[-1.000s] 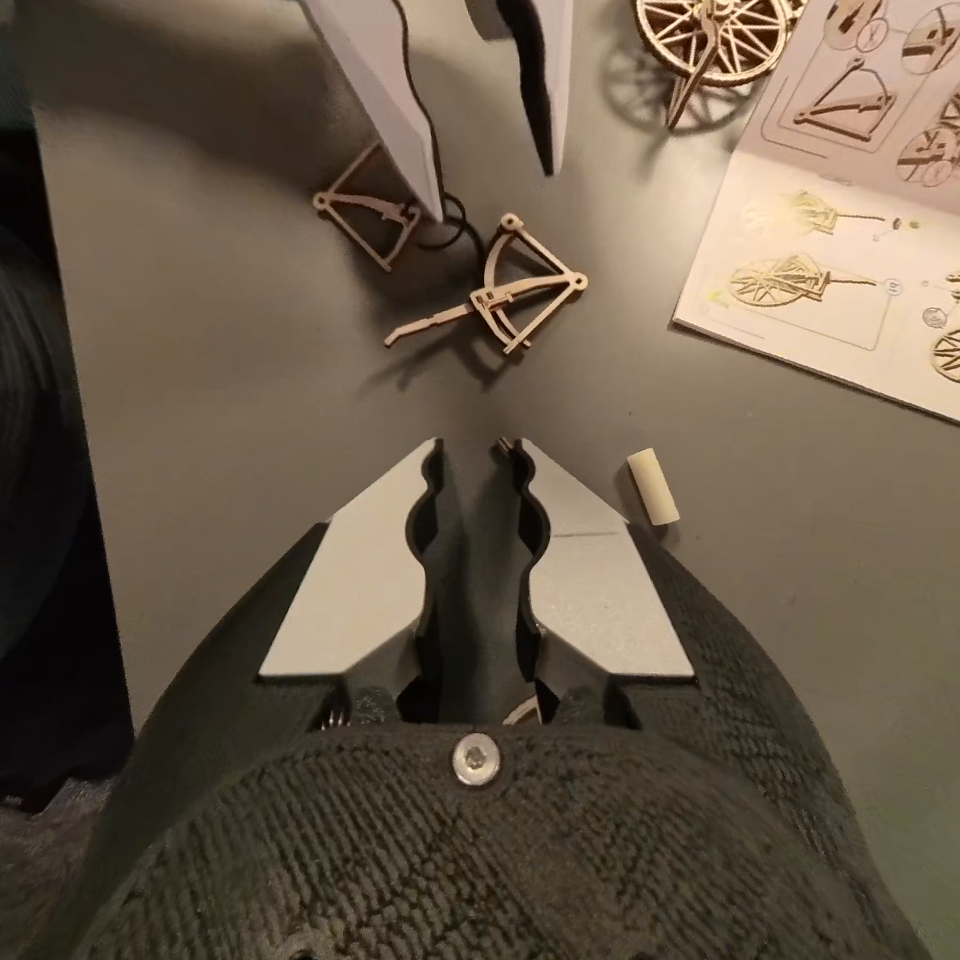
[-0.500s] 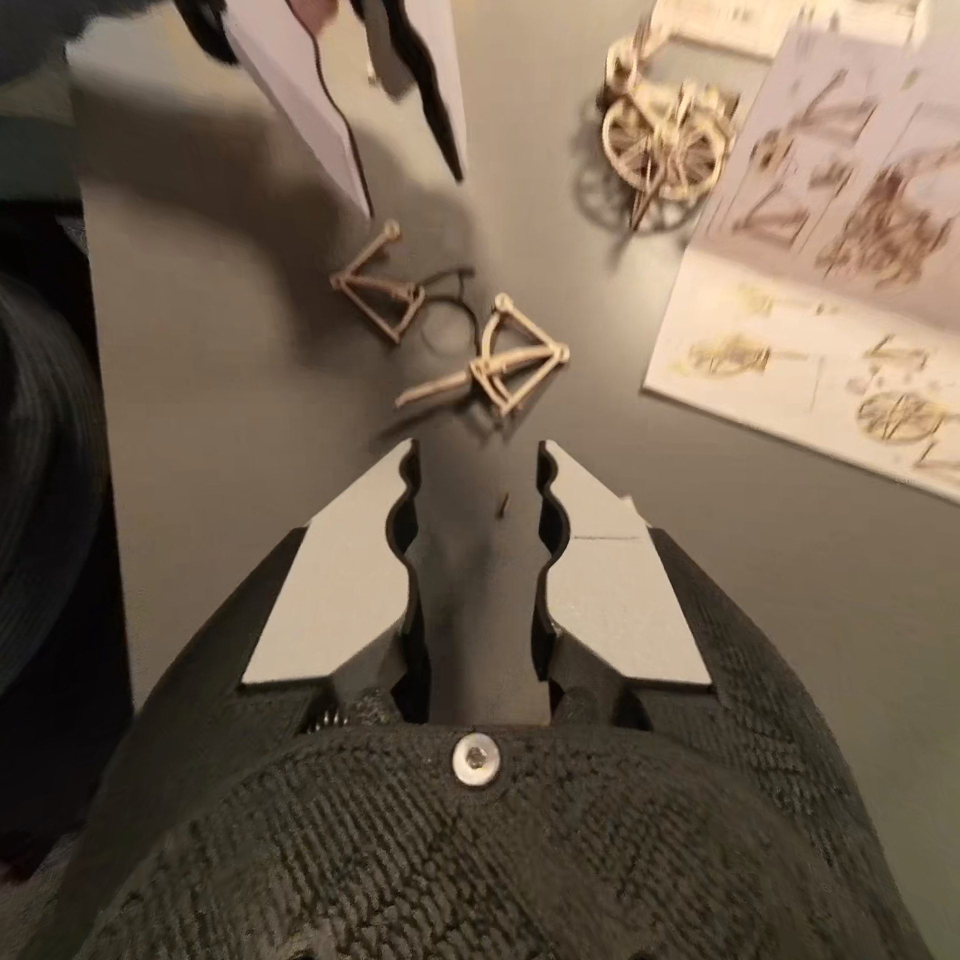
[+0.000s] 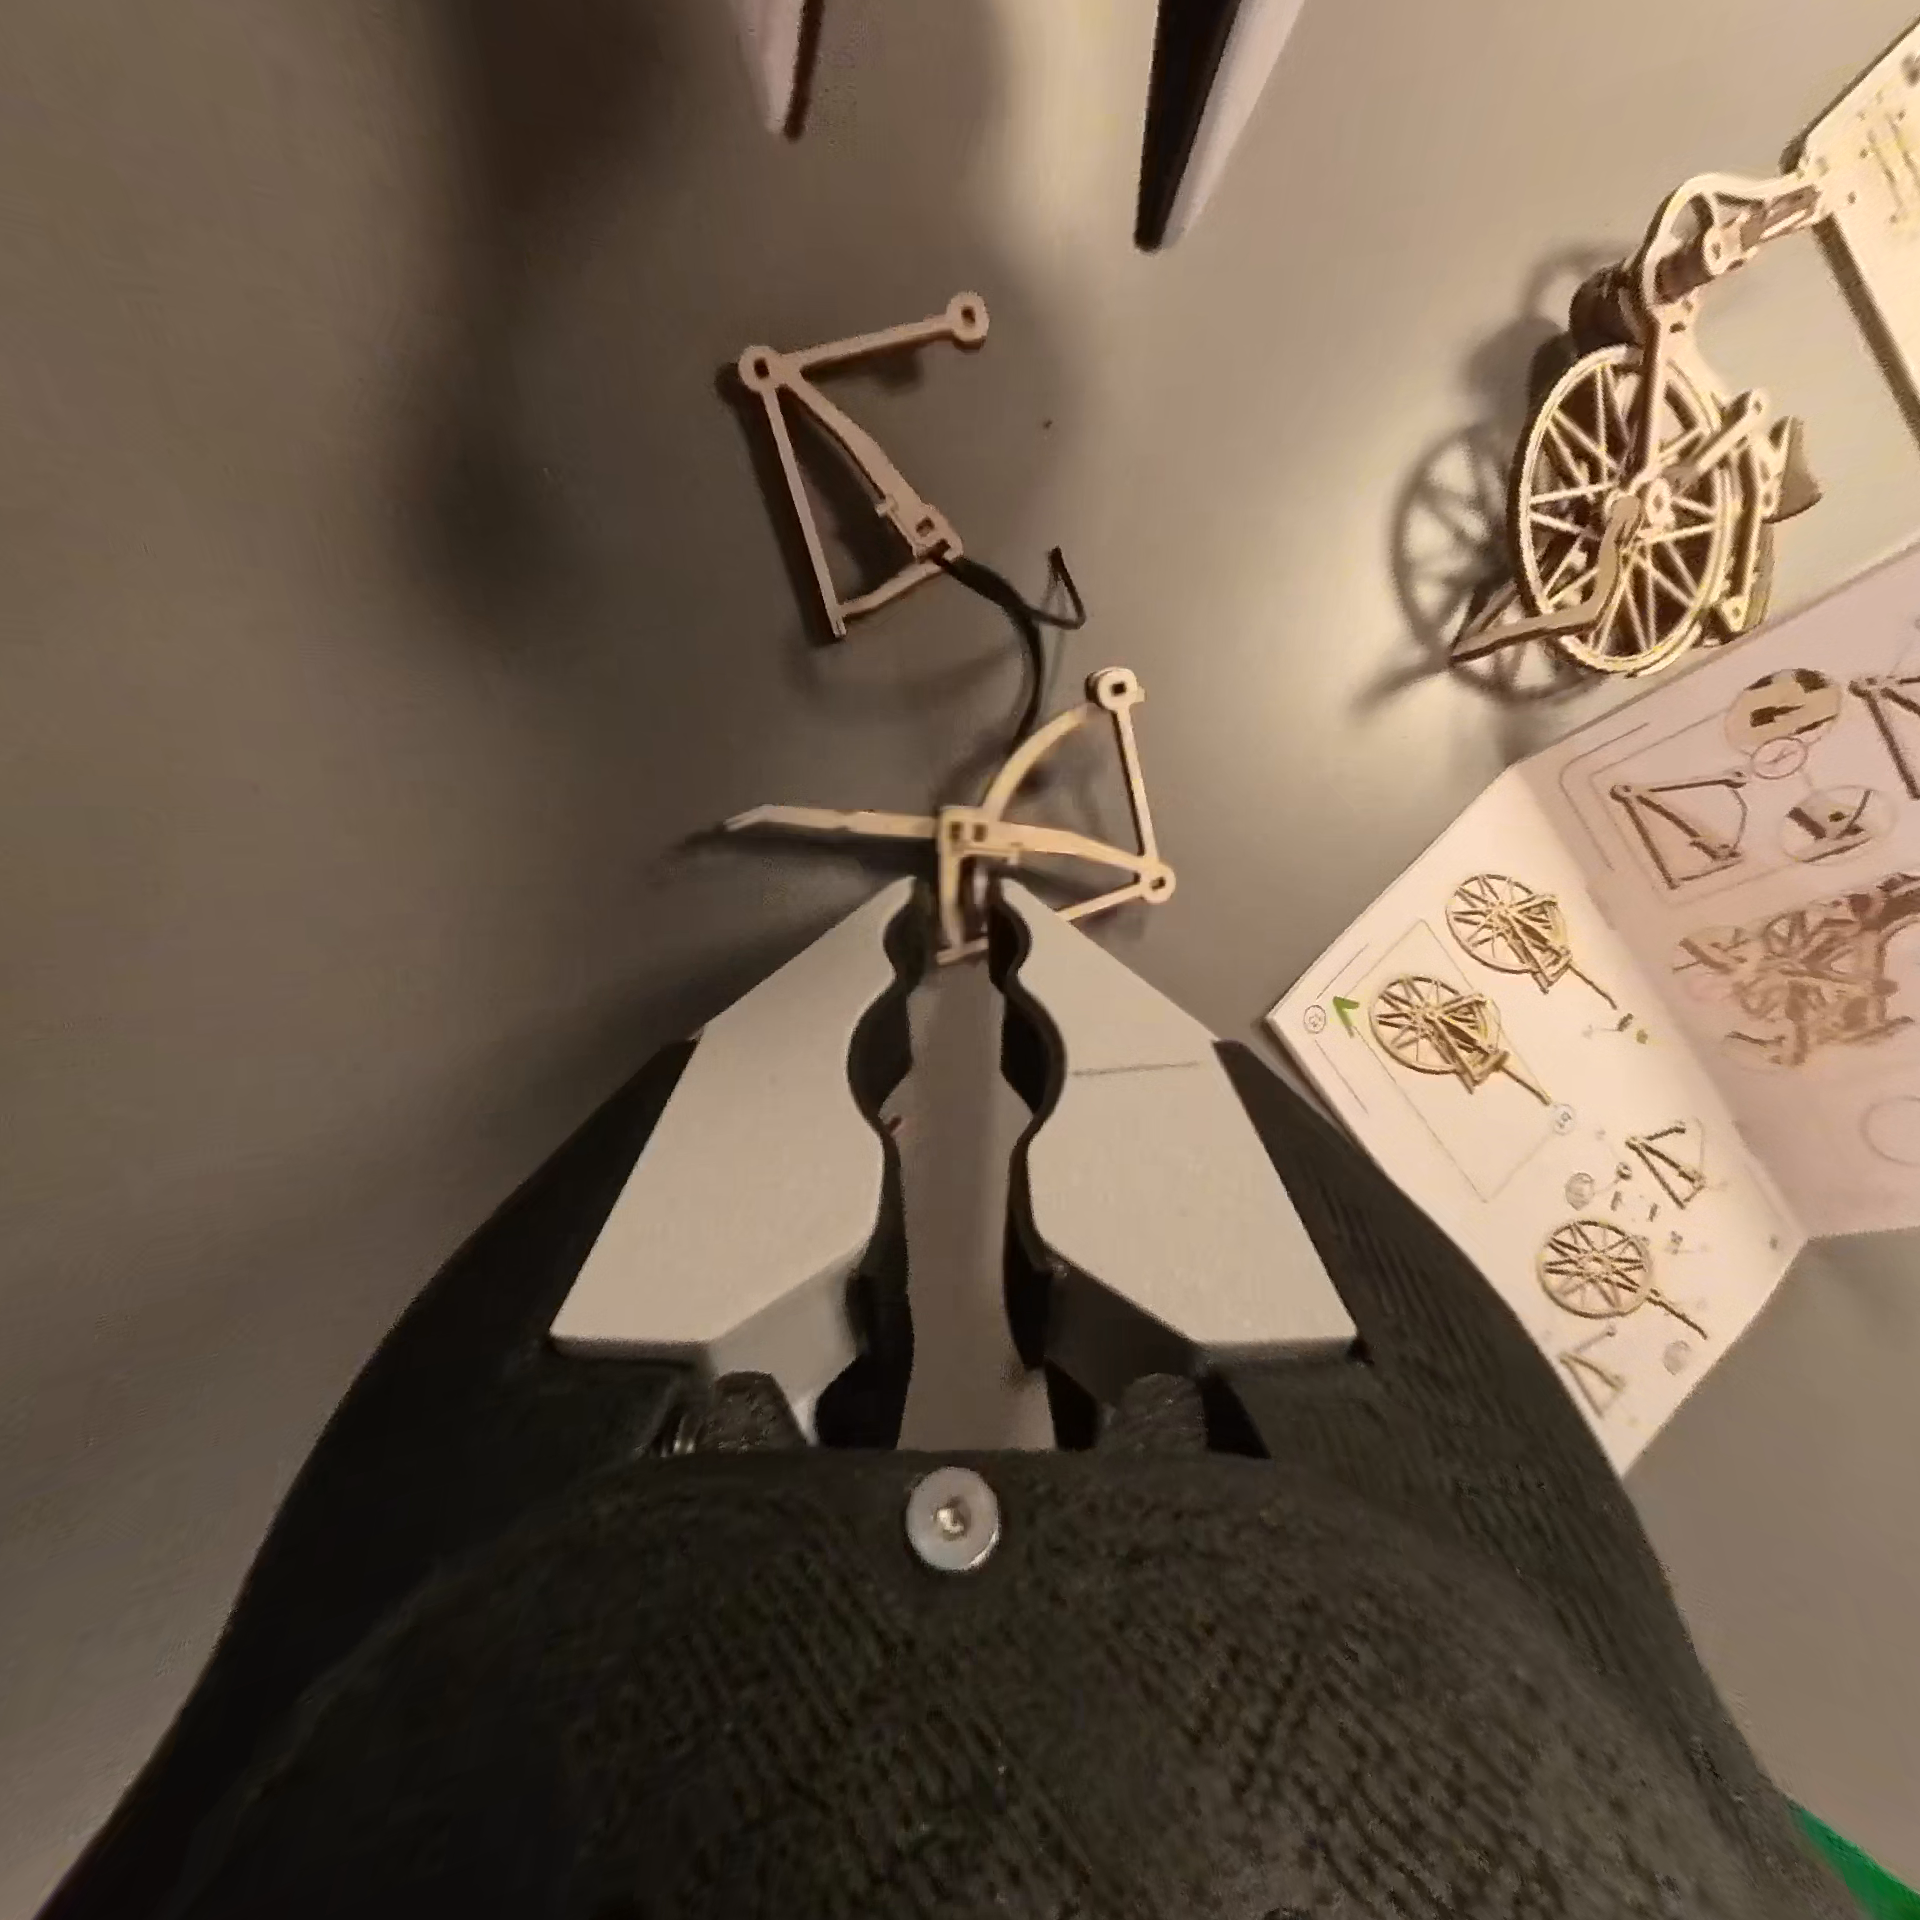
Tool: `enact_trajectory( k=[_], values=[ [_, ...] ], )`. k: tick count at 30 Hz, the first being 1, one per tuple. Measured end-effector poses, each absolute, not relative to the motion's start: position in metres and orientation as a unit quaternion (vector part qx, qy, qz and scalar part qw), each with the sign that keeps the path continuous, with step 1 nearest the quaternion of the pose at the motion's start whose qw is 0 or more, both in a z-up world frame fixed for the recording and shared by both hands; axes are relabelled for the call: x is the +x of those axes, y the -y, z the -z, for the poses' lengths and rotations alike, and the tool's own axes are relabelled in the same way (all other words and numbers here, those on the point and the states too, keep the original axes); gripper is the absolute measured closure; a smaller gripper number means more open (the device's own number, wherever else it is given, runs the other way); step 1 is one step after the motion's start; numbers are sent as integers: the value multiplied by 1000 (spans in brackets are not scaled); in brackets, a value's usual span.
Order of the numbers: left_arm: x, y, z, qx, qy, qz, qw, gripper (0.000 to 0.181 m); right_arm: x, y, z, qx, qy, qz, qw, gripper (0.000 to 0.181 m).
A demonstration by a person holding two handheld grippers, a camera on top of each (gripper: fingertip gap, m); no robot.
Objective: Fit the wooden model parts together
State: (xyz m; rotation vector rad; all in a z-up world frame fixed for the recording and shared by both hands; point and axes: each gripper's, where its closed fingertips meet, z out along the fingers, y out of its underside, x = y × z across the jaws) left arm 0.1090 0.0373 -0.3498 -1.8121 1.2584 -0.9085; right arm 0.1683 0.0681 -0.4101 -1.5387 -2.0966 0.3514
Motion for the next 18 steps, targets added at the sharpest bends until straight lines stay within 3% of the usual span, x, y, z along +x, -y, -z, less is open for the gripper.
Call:
enact_trajectory(
  k=[4,9,13,18],
  values=[
    [117,-54,350,-729,-441,344,395,140,162,-81,406,-605,722,-126,311,177],
    [124,-87,337,-759,-253,420,429,140,151,-100,368,-616,624,-87,473,177],
    [134,-98,325,-738,-204,472,436,140,150,-107,330,-593,559,-11,579,181],
    [146,-101,311,-715,-191,513,435,146,143,-101,316,-576,542,25,612,181]
  ],
)
